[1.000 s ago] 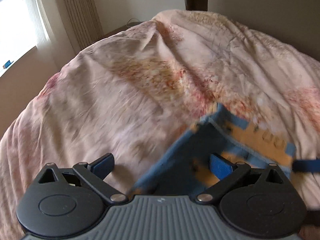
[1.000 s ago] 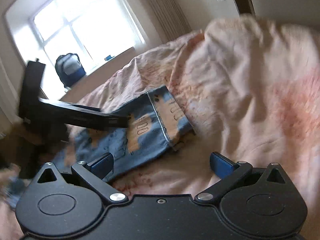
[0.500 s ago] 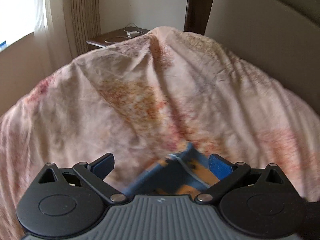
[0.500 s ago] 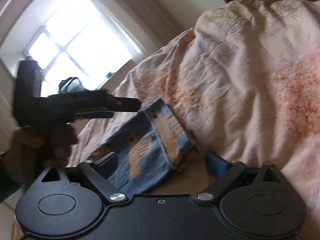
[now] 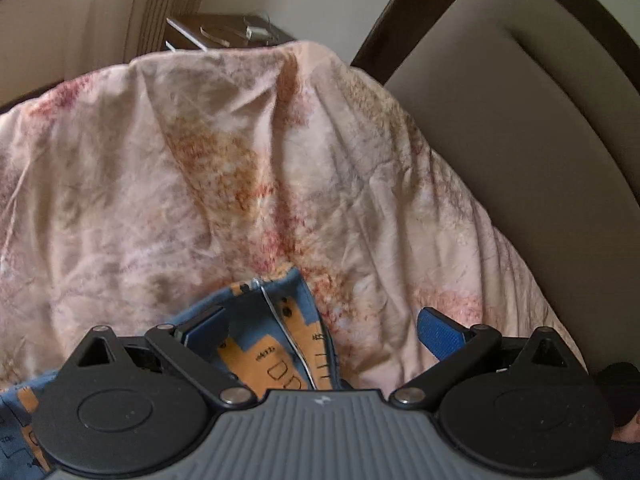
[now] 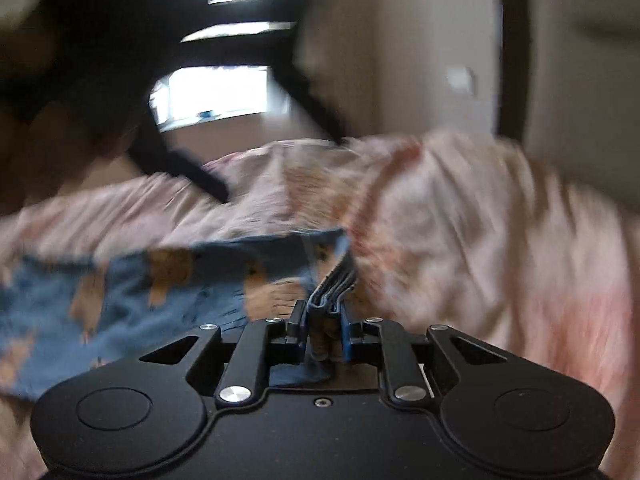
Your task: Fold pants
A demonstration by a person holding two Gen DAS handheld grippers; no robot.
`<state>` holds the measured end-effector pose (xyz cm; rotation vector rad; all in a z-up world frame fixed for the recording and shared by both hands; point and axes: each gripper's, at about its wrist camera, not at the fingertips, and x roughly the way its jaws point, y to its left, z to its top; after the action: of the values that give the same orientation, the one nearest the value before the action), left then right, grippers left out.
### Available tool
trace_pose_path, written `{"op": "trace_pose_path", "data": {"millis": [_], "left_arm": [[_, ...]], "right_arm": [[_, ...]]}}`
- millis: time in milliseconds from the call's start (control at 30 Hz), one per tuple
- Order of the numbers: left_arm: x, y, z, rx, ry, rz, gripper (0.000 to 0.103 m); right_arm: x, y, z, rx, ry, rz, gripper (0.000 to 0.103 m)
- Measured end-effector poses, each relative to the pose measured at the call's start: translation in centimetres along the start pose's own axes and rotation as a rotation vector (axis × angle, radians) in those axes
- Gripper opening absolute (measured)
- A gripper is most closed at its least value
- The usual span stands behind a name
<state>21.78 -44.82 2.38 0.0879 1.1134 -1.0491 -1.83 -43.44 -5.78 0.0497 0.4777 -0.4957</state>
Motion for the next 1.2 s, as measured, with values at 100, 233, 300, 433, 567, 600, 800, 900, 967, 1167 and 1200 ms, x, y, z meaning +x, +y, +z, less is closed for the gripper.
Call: {"op": "trace_pose_path", "data": {"millis": [100,233,300,433,567,600,800,900,967,1167,1200], "left_arm": [[1.1,-0.1,-0.1,0.02,0.017,0.025,0.101],[2.8,-0.1,0.1,-0.001,0.062,0.015,0.091],[3.2,-0.2,0.1,-0.023,0.081,0.004,0.087],[3.2,-0.4,-0.1,-0.033,0.091,0.046,0.073],[3.2,0.1,-0.5,-0.049,0.135,0.082,0.019],[3.0,0.3,-0.5,-0.054,0.146,0.082,0.01],[-2.2,2.9,-1.7,-0.127,0.073,0.038,0.01],[-6.2,4.5,-3.2,-0.166,0.01,0.012,0.01],[-8.7,5.7,-4.5,-0.189,-0.031,0.007,0.01],[-14.2,11.4,-10.5,-0.318,-0.13,-0.003,0.01],[-14.6,12.5,-11.6,-0.345,-0.143,0.0,0.01]], "right_arm": [[0.1,1.1,-0.1,-0.069,-0.003,-0.024,0.017],[0.5,1.6,-0.1,-0.135,-0.008,-0.055,0.017],[0.3,2.4,-0.2,-0.178,-0.013,-0.064,0.017],[-0.3,3.5,-0.5,-0.258,-0.037,-0.056,0.016],[-0.8,4.2,-0.4,-0.296,-0.058,-0.049,0.015],[-1.0,4.4,-0.4,-0.304,-0.064,-0.048,0.015],[-2.9,6.1,0.7,-0.34,-0.116,-0.008,0.014],[-4.9,8.0,2.2,-0.339,-0.165,0.063,0.014],[-5.9,9.0,2.9,-0.339,-0.181,0.117,0.014],[-7.8,12.7,4.1,-0.341,-0.135,0.322,0.014],[-7.7,13.4,4.0,-0.344,-0.121,0.351,0.014]]}}
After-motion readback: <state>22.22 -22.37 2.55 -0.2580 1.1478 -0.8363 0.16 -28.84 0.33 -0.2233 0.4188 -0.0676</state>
